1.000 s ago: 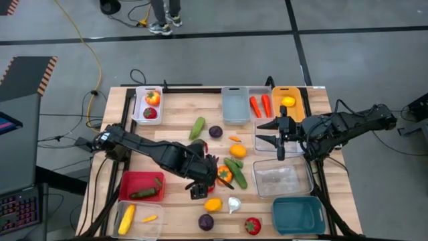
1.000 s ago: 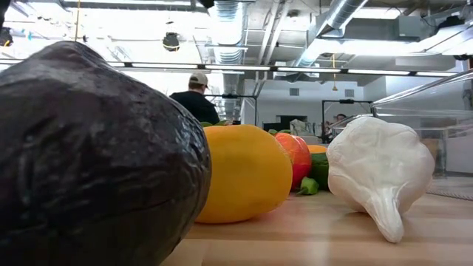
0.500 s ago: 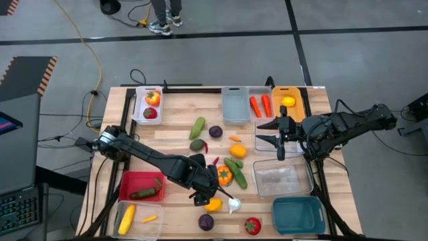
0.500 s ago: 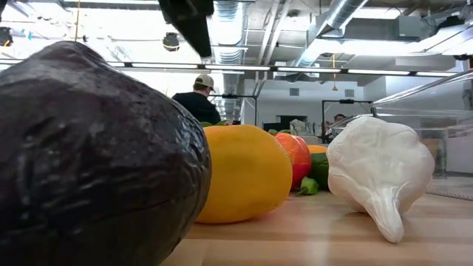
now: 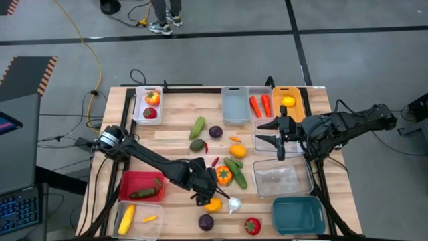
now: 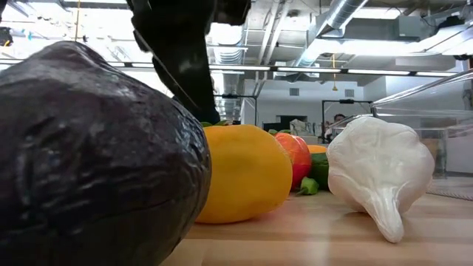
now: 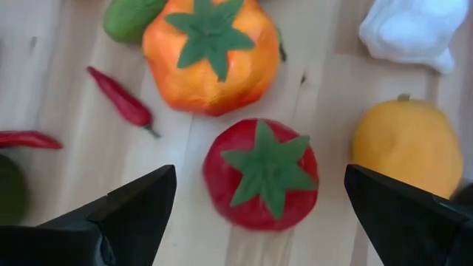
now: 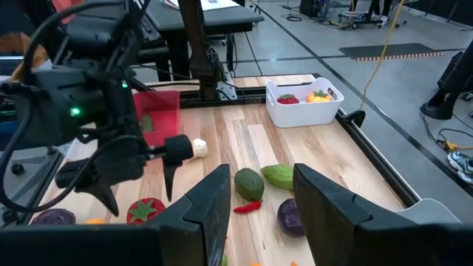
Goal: Sort produce into baskets
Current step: Put the top red tomato into the white bin, then put the red tomato into the white bin
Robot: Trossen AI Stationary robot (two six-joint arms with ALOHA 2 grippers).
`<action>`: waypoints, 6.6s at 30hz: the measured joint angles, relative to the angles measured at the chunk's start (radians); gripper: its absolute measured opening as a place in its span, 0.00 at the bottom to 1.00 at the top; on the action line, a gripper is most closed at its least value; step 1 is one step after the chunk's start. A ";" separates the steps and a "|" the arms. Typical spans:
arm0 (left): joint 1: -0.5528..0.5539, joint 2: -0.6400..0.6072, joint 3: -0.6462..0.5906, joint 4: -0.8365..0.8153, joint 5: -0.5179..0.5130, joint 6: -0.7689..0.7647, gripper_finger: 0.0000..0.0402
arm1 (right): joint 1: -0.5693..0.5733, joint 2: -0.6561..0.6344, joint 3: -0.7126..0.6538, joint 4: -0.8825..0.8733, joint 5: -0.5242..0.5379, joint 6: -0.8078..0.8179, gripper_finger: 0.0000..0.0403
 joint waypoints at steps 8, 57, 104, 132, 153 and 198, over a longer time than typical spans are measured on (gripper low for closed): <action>0.008 0.000 -0.094 0.149 -0.006 -0.022 0.95 | 0.000 0.000 0.000 0.000 0.000 0.000 0.44; 0.496 -0.535 -0.168 -0.365 -0.145 0.354 0.68 | -0.008 0.295 0.000 0.108 -0.001 0.053 0.44; 1.251 -0.687 -0.657 0.047 -0.056 0.479 0.75 | -0.014 0.367 0.000 0.136 -0.001 0.052 0.44; 1.251 -0.687 -0.612 0.063 -0.052 0.474 0.96 | -0.014 0.367 0.000 0.135 -0.001 0.052 0.47; 1.251 -0.687 -0.534 0.063 0.031 0.485 0.96 | -0.014 0.367 0.000 0.136 -0.032 0.052 0.96; 1.152 -0.687 -0.534 0.062 0.032 0.433 0.96 | 0.490 0.689 0.178 0.099 -0.259 0.273 0.96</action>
